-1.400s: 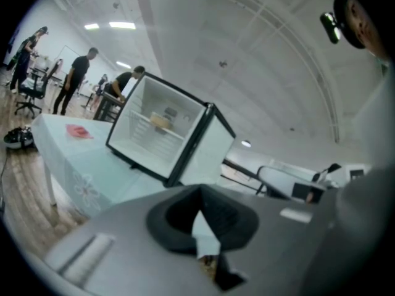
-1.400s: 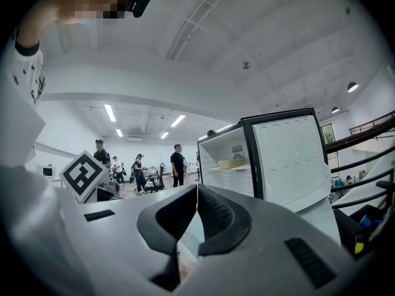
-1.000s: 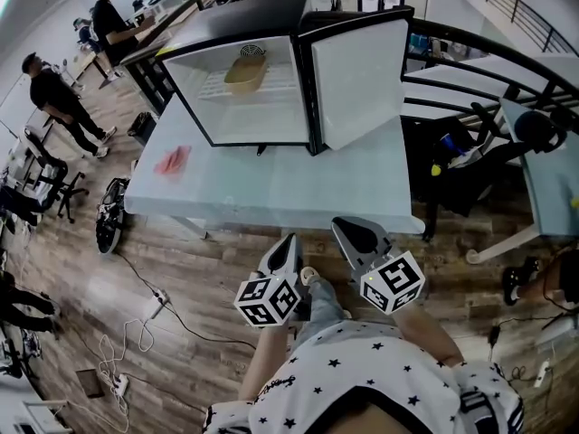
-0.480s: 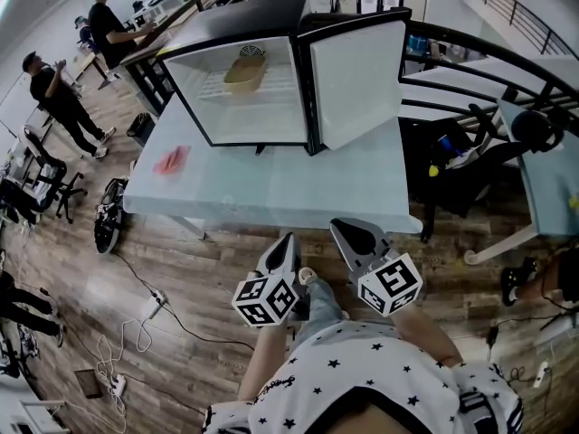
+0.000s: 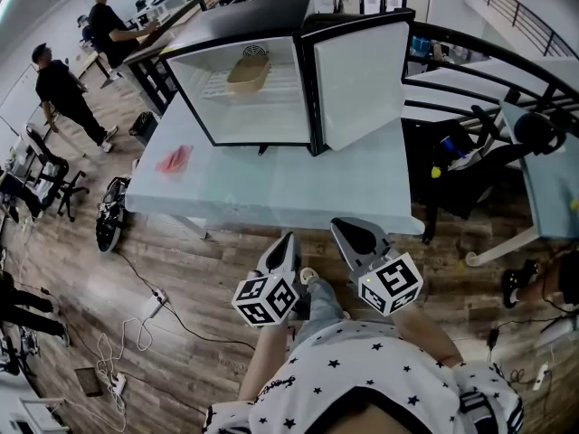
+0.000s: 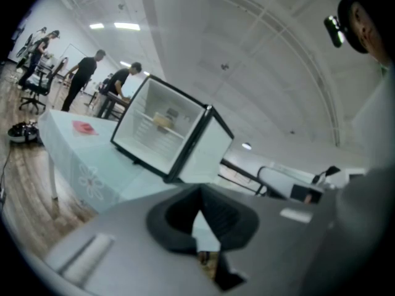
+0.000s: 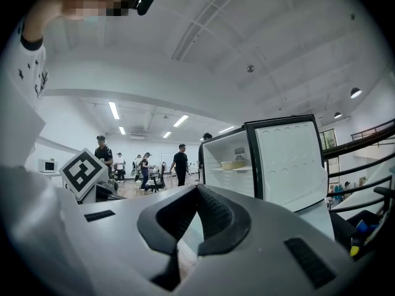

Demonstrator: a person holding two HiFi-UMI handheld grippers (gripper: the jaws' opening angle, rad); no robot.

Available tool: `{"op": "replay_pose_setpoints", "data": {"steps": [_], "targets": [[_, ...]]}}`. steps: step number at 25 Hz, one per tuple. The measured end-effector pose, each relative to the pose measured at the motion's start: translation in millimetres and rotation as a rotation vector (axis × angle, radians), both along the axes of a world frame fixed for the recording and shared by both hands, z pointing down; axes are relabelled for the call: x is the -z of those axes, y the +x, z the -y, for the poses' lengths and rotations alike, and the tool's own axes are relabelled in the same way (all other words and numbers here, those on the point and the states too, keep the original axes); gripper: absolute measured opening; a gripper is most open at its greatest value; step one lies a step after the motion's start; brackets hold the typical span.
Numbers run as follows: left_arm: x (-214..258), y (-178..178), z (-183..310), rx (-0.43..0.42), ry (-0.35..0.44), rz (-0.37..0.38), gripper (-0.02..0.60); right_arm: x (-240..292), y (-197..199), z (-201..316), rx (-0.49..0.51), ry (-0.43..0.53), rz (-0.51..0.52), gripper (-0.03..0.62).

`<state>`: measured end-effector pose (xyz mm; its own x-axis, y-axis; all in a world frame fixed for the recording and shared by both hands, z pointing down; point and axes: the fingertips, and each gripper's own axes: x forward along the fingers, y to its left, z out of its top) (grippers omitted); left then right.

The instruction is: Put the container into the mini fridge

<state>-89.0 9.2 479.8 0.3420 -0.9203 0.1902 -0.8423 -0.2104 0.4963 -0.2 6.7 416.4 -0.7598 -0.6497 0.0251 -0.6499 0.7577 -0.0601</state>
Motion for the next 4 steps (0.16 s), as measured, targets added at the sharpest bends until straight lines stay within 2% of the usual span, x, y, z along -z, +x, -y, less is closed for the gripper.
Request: {"op": "replay_pose_setpoints", "data": {"steps": [4], "targets": [[0.8,-0.1,2.3,0.002,-0.001,-0.001,0.006,1.0,-0.7,2.1,0.005,0.0,0.0,0.02]]}}
